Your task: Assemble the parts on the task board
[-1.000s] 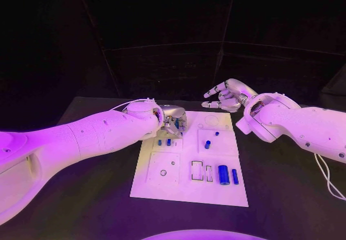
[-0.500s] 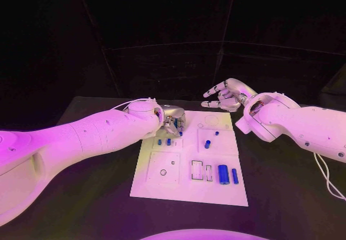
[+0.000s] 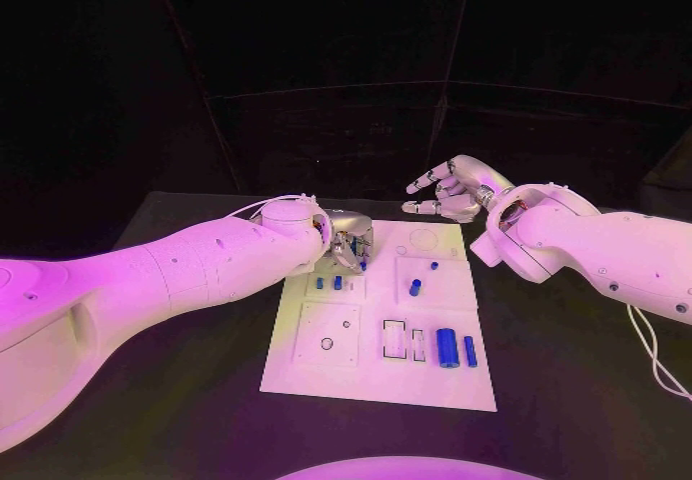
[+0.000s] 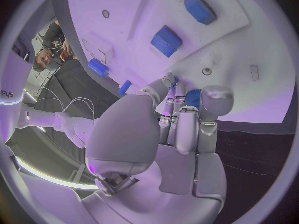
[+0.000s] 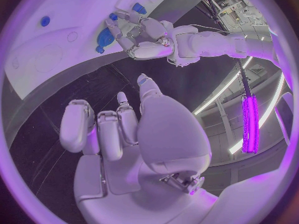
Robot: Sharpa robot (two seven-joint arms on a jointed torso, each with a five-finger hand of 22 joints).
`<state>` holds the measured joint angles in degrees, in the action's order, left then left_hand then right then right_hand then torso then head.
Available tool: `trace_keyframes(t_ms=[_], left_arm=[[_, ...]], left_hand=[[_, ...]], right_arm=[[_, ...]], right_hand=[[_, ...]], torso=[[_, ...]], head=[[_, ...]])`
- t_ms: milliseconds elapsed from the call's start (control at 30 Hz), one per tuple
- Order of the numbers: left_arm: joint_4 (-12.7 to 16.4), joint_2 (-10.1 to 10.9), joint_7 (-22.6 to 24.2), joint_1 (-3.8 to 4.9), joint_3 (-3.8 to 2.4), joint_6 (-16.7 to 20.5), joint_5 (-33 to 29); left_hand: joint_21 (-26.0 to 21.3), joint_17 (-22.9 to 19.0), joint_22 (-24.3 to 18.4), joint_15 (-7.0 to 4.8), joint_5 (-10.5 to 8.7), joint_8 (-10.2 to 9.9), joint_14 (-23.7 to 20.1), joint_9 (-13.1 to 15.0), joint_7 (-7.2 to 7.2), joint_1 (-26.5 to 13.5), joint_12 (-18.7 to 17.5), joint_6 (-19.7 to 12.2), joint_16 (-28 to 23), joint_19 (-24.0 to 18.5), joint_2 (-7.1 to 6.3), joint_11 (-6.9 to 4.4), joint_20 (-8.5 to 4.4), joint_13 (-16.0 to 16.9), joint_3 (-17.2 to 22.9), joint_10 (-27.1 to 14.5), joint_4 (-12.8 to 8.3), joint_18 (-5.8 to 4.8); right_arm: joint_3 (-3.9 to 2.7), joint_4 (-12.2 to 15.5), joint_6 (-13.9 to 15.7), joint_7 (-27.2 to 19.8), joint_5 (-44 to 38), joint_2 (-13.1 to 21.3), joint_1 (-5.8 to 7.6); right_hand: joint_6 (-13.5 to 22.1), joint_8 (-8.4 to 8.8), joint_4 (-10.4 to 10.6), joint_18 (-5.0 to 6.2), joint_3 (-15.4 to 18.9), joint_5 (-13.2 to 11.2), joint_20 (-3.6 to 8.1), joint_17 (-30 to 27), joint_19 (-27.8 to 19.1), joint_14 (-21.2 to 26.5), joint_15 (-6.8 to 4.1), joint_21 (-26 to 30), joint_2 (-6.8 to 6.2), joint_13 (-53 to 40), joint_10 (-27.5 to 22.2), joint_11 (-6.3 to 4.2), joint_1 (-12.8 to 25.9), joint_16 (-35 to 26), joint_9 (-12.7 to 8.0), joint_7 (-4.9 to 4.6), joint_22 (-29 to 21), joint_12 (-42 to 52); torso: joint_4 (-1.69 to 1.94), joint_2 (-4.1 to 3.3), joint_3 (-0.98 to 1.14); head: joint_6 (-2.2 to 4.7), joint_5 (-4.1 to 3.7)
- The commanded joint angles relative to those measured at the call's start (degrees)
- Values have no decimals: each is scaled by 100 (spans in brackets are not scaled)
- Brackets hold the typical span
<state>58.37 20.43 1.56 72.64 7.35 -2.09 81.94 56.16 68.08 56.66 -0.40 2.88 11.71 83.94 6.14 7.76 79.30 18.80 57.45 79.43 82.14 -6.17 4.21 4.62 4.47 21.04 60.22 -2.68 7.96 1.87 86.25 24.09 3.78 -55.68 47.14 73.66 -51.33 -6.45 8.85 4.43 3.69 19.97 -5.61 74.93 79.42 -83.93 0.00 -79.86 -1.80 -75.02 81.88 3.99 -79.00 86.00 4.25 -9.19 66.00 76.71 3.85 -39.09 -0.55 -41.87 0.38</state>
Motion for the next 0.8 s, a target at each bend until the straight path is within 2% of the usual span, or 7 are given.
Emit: trace_keyframes(t_ms=[33,267,400,567,800], left_arm=[[-5,-7,-40,-35,16,-174,52],[16,2,-74,-44,16,-221,99],[16,-4,-107,-50,17,-195,116],[10,-3,-110,-57,16,55,124],[96,63,59,-65,14,532,106]], left_hand=[[40,-11,20,-42,-13,-29,184,-13,-4,-44,-42,24,-36,53,11,-1,3,-15,41,48,2,-83],[74,-15,56,-42,-12,-51,186,-37,1,-43,-73,47,-32,59,35,-2,-1,-34,100,82,-21,-90],[132,-3,118,-67,-11,-19,192,-40,-16,-4,-36,177,-18,68,143,-41,-15,-23,213,258,-49,-97],[326,61,315,-117,-14,19,207,-48,-26,155,33,357,28,103,315,-97,-60,18,466,490,-193,-131],[370,106,362,-116,-14,14,223,-63,-26,84,19,405,63,108,310,-93,-65,21,515,513,-207,-143]], right_arm=[[-3,8,-6,-30,1,-5,12],[-3,3,-13,-35,0,-9,12],[-3,2,-16,-36,0,-10,12],[-3,-3,-15,-38,0,-10,12],[-3,-26,-18,-42,0,-19,12]], right_hand=[[-19,-25,-23,32,22,38,-3,458,-40,-388,-42,32,53,-228,-36,4,-19,-23,-10,0,-9,-5],[-21,-26,-24,33,23,40,-3,457,-42,-388,-42,34,55,-227,-37,4,-20,-23,-9,1,-13,-6],[-21,-26,-24,33,23,40,-3,457,-42,-388,-42,34,55,-227,-37,4,-20,-23,-9,1,-13,-6],[-23,-28,-25,34,23,40,-3,457,-44,-388,-42,36,56,-226,-38,4,-20,-23,-9,1,-18,-8],[-23,-28,-25,34,23,40,-3,457,-44,-388,-42,36,56,-226,-38,4,-20,-23,-9,1,-18,-8]], torso=[[4,5,4],[0,4,1],[-5,3,3],[0,3,3],[14,1,-4]], head=[[6,-1],[9,-6],[16,-2],[23,-11],[40,-15]])
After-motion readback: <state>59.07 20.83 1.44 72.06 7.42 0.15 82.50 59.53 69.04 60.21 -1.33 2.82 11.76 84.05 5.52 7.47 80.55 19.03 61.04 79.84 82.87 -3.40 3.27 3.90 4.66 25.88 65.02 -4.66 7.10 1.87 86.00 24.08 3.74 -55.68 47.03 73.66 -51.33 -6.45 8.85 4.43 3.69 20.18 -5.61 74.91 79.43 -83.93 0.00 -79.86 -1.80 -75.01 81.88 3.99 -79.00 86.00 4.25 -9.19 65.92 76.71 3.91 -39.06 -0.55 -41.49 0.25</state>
